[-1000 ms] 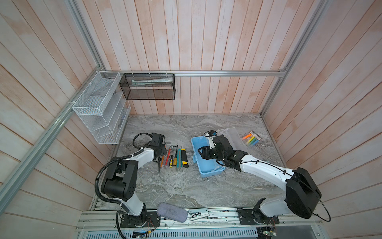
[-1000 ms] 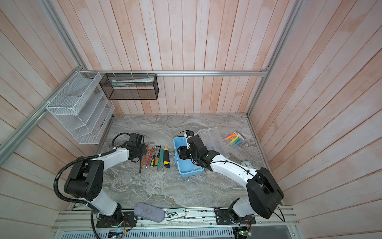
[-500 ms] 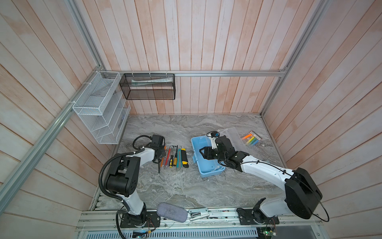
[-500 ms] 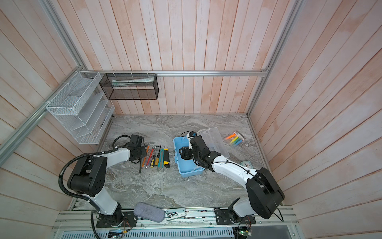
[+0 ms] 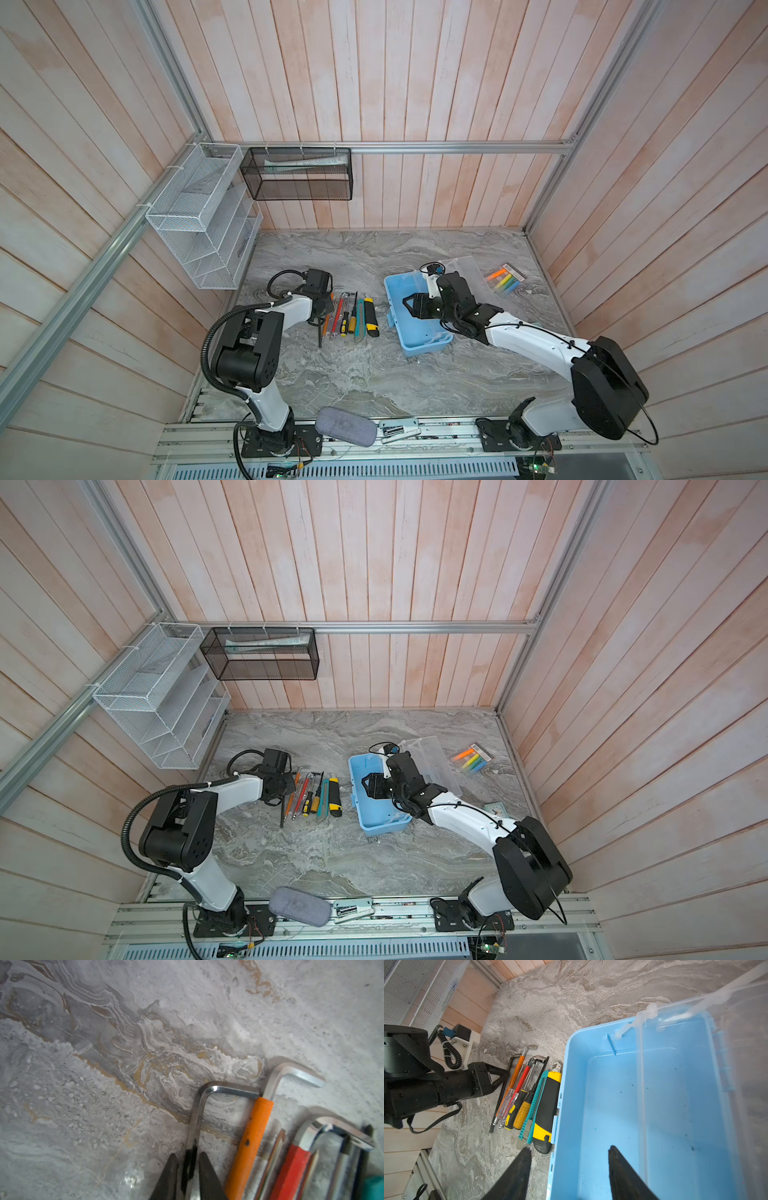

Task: Pack the tool kit
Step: 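Close the left gripper on the black hex key while the right gripper hovers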

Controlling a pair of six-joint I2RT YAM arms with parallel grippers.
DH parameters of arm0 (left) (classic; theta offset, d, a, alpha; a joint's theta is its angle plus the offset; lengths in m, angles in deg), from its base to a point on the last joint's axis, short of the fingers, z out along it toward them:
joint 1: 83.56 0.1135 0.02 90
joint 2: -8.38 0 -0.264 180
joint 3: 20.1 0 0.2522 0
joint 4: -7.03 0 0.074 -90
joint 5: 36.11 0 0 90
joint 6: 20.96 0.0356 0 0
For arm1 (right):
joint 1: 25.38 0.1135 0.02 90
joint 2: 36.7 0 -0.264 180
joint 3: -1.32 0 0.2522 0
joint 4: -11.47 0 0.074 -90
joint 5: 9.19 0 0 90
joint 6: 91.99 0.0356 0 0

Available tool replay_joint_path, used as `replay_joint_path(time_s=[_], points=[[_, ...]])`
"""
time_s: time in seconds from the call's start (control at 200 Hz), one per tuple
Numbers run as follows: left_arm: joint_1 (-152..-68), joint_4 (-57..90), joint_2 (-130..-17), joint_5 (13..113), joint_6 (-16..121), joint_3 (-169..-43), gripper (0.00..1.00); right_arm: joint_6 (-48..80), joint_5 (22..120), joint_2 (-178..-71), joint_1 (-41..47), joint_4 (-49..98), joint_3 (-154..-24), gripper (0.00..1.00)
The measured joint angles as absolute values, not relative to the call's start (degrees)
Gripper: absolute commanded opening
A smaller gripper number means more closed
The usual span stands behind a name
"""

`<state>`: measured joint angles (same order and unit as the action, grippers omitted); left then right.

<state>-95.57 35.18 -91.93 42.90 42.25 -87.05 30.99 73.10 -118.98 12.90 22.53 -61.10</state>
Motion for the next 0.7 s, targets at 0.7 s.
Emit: replay_joint_path(time_s=[0.7], points=[[-95.6,36.6,-91.8,42.7,42.3,-87.6,0.00,29.5,70.4,-118.8,8.8,22.0,-60.7,0.57]])
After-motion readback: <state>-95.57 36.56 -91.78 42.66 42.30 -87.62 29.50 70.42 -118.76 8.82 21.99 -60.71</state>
